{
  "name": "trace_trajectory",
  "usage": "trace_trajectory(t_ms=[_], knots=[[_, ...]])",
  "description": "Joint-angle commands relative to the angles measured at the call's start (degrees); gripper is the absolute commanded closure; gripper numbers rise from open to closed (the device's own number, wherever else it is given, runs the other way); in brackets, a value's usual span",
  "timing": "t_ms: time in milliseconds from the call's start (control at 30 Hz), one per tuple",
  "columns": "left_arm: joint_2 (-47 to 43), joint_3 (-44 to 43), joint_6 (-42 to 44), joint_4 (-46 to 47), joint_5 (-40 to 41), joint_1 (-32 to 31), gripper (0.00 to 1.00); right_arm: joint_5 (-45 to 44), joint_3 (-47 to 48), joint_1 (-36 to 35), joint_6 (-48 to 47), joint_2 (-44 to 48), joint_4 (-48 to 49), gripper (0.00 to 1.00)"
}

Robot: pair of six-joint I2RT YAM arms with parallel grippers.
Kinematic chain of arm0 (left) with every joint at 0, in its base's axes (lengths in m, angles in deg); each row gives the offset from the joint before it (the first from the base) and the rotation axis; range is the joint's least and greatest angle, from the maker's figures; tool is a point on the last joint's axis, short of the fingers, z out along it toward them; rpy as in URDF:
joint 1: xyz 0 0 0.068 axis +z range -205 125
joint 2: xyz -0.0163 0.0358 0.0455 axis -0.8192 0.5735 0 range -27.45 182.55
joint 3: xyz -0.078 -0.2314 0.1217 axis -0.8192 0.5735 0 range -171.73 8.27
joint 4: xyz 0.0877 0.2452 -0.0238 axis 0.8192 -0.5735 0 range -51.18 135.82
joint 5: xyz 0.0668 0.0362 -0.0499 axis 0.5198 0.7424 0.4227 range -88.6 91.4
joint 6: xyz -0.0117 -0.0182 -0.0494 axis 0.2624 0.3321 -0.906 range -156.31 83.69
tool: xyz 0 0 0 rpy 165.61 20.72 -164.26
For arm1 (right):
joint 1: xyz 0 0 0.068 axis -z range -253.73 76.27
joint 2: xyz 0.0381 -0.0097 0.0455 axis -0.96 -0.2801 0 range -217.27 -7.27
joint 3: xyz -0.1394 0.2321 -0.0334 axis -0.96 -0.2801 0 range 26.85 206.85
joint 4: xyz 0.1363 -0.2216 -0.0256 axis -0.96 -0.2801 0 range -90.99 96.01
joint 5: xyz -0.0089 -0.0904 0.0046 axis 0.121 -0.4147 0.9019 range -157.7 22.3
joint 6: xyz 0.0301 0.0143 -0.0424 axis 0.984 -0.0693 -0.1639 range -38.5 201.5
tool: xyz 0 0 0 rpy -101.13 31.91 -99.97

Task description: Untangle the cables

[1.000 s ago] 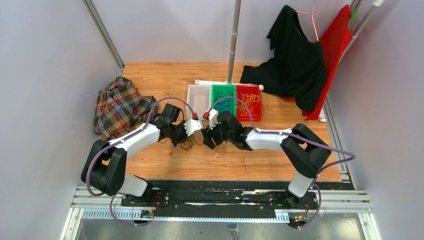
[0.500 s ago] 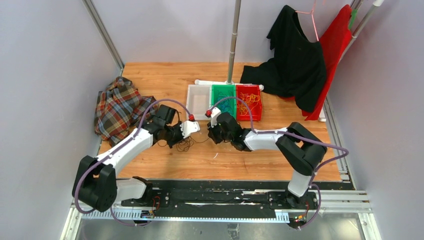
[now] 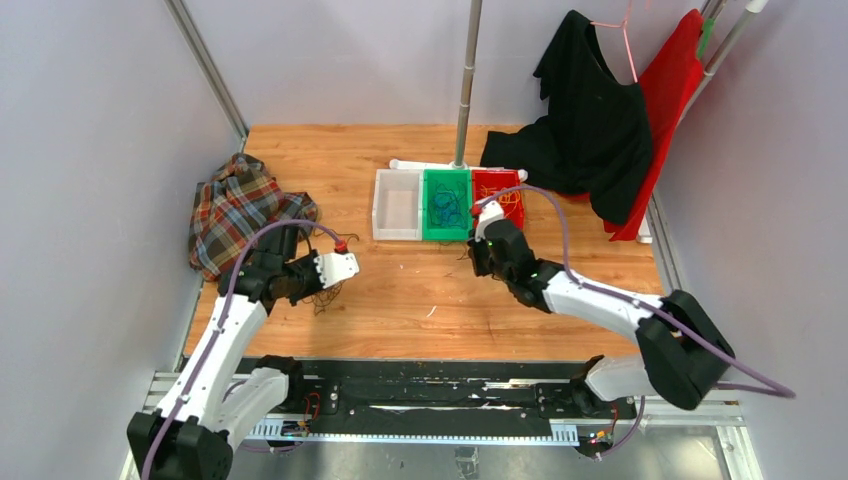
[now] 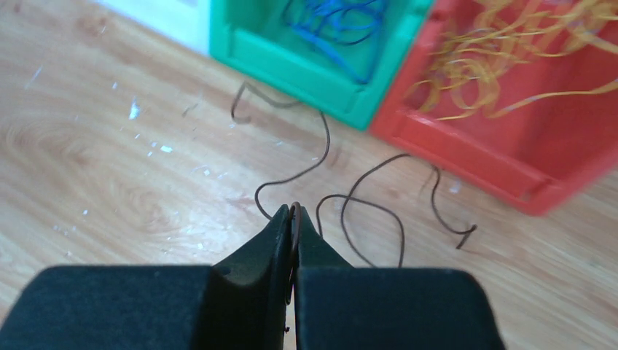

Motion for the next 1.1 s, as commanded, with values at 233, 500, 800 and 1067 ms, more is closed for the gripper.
trace_trajectory(t_ms=[233,500,800,1067], knots=[[-5.11,0.62,3.28,-5.59,2.83,0.69,0.99,4.1,3.27,6.14,0.57,18.3,-7.57,0.99],[-3.96,-3.0,-5.92,-5.66,-2.79,0.69,0.99,17.52,25.91,3.15,2.53,12.11,-9.88,0.99],[-9.62,-0.25,-6.2,-7.42,-2.13,0.77,0.99,21.82,62.05,0.5,2.9,-8.82,-12.01,0.99],[-11.43,0.78,-5.07,-9.33,-2.15,0.75,0.99,24.64,78.84,-0.22,2.04,-22.63,-11.06,0.99]])
